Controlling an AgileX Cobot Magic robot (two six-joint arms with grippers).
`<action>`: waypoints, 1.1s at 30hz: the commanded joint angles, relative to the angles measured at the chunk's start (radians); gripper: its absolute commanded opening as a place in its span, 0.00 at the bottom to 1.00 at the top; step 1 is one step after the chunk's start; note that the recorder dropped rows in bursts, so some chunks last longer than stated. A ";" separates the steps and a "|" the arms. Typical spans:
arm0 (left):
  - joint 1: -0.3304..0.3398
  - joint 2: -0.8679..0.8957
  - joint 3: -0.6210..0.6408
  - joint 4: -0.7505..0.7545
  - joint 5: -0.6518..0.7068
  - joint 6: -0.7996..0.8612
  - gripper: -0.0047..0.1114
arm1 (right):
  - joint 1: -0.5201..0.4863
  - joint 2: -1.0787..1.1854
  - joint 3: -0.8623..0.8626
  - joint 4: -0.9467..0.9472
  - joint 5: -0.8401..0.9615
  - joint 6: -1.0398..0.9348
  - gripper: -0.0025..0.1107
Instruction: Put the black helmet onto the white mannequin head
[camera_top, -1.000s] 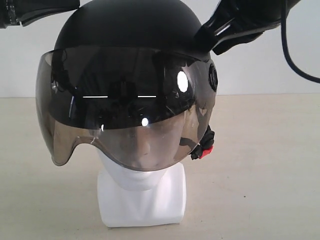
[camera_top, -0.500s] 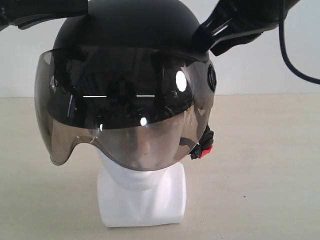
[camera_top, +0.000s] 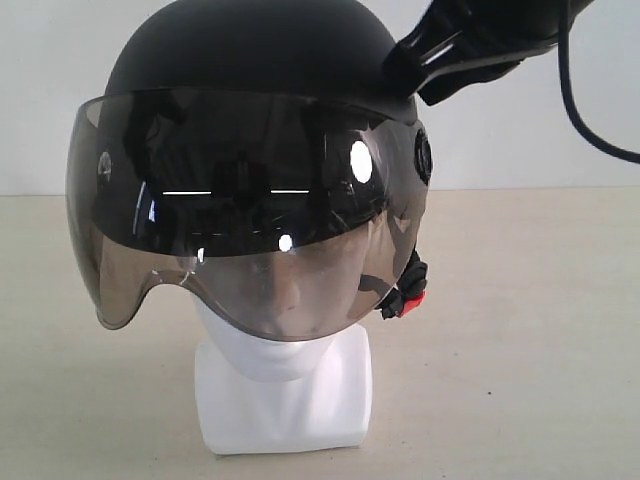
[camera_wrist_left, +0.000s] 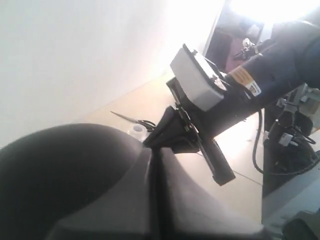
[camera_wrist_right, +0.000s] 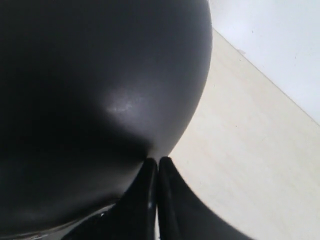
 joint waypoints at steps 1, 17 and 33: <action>0.065 -0.028 -0.020 0.005 0.034 -0.054 0.08 | 0.007 -0.046 0.005 0.001 -0.027 0.003 0.02; 0.399 -0.050 0.059 0.005 0.041 -0.113 0.08 | 0.006 -0.318 0.108 -0.565 0.150 0.407 0.02; 0.436 -0.050 0.219 0.005 0.854 0.065 0.08 | 0.008 -0.810 0.710 -0.239 -0.335 0.454 0.02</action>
